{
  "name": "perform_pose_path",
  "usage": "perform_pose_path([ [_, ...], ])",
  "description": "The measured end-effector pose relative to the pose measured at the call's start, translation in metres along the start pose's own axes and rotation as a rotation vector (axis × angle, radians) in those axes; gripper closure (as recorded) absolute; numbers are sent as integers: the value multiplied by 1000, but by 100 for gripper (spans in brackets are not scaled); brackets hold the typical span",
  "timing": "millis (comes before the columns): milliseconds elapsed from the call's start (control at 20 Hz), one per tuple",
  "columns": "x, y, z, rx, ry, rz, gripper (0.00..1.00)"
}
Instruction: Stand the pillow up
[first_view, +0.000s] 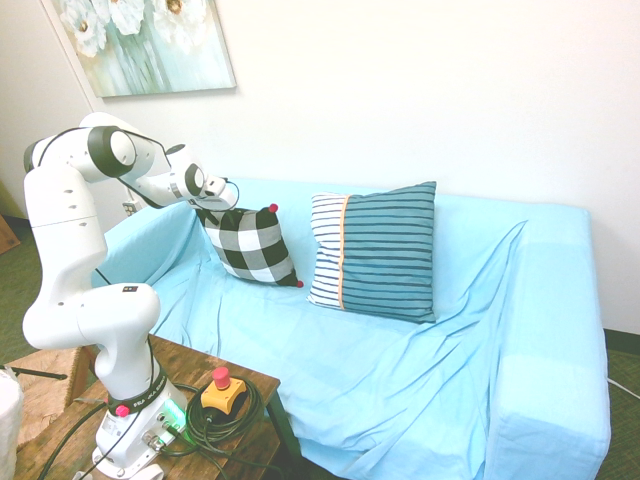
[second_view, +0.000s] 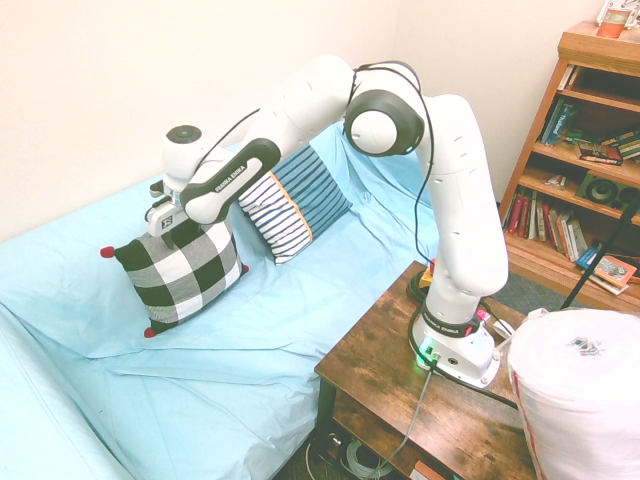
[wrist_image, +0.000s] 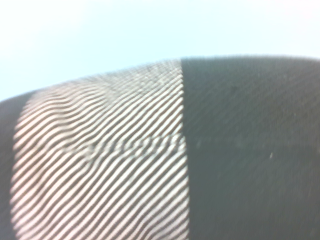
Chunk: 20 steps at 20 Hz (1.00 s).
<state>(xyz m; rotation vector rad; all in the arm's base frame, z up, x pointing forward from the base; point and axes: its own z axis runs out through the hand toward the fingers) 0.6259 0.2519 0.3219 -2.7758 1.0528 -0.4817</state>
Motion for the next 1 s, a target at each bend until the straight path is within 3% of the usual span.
perform_pose_path([
  [200, 28, -35, -13, 28, -2, 19, 0],
  [350, 27, -23, -13, -2, -28, -2, 0],
  [650, 48, 74, -14, -93, -80, 14, 0],
  [1000, 76, 224, -12, -85, -85, 109, 0],
])
